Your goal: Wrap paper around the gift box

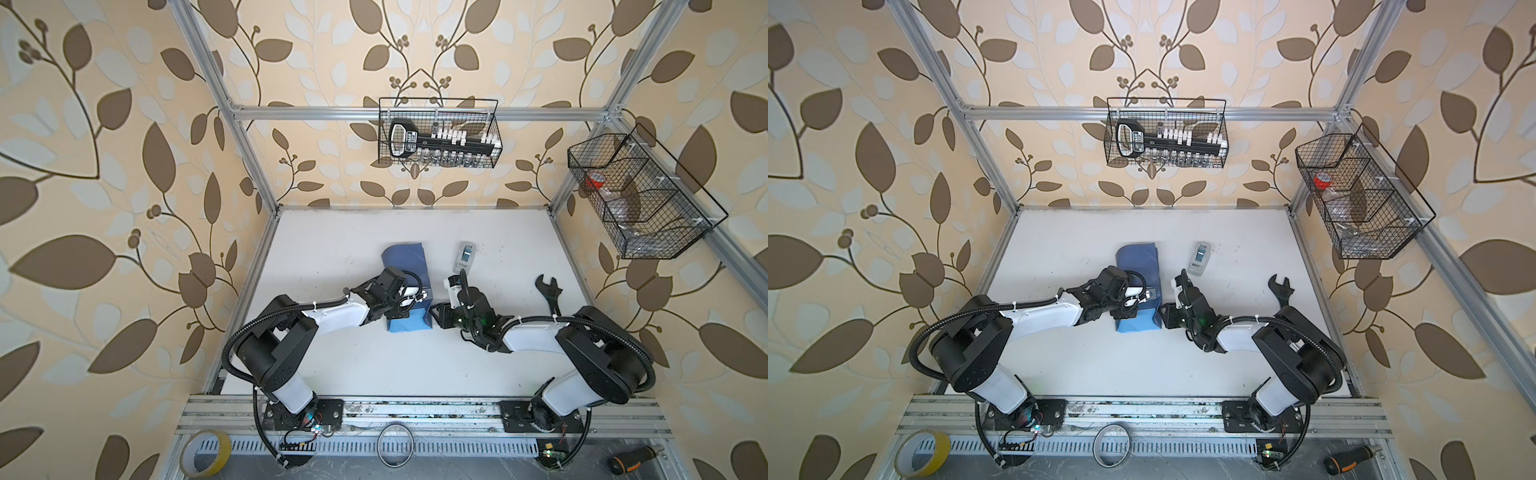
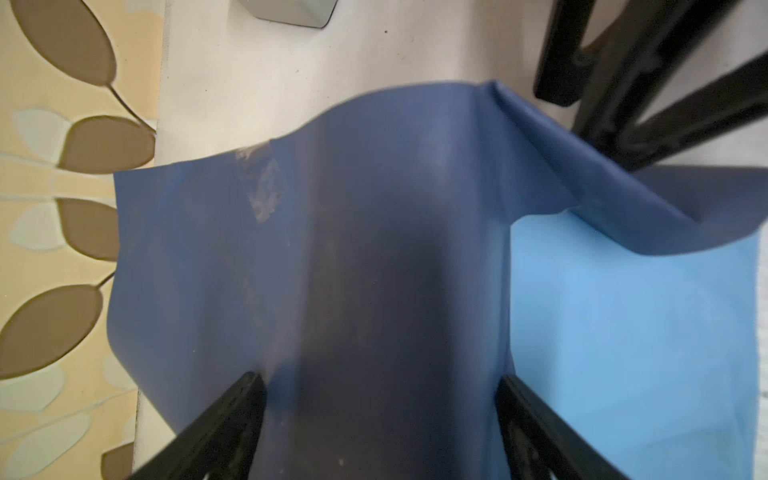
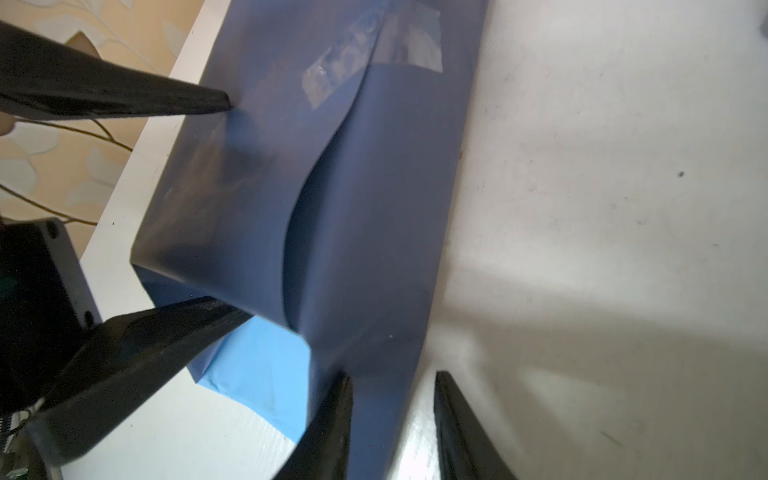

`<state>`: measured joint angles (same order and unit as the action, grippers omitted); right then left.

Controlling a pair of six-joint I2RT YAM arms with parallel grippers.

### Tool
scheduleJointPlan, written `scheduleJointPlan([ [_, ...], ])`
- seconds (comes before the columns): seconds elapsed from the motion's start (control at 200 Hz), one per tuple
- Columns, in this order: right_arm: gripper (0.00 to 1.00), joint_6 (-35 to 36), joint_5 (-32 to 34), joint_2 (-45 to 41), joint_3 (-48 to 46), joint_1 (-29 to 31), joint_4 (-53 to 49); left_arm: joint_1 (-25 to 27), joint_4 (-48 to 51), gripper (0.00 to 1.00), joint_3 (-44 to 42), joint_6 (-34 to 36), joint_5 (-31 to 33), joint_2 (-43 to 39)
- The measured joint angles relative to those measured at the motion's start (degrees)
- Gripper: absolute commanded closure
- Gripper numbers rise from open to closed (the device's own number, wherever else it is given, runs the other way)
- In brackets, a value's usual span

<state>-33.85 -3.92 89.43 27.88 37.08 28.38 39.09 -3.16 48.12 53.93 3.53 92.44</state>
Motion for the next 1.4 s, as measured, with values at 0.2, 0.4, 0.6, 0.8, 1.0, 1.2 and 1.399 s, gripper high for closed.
scheduleJointPlan([
  [0.2,0.7,-0.92,-0.24,0.63,0.0,0.44,1.62,0.0,0.61,0.12,0.31,0.15,-0.04,0.04],
  [0.4,0.76,-2.08,-0.44,1.86,0.0,0.81,3.48,0.33,1.11,0.12,0.55,0.15,-0.04,0.09],
  [0.6,0.79,-3.28,-0.59,3.39,0.02,1.31,5.44,0.37,1.14,0.12,0.57,0.15,-0.07,0.09],
  [0.8,0.82,-5.01,-0.59,5.35,0.26,1.7,8.02,0.37,1.16,0.12,0.57,0.13,-0.11,0.09],
  [1.0,0.83,-6.27,0.52,7.13,0.33,2.49,10.34,0.37,1.38,0.12,0.7,0.13,-0.15,0.09],
  [1.2,0.84,-6.97,3.52,7.82,0.33,3.54,11.52,0.37,1.68,0.12,0.87,0.13,-0.24,0.11],
  [1.399,0.84,-7.17,6.71,8.2,0.31,4.07,11.72,0.37,1.68,0.11,0.87,0.11,-0.31,0.11],
])
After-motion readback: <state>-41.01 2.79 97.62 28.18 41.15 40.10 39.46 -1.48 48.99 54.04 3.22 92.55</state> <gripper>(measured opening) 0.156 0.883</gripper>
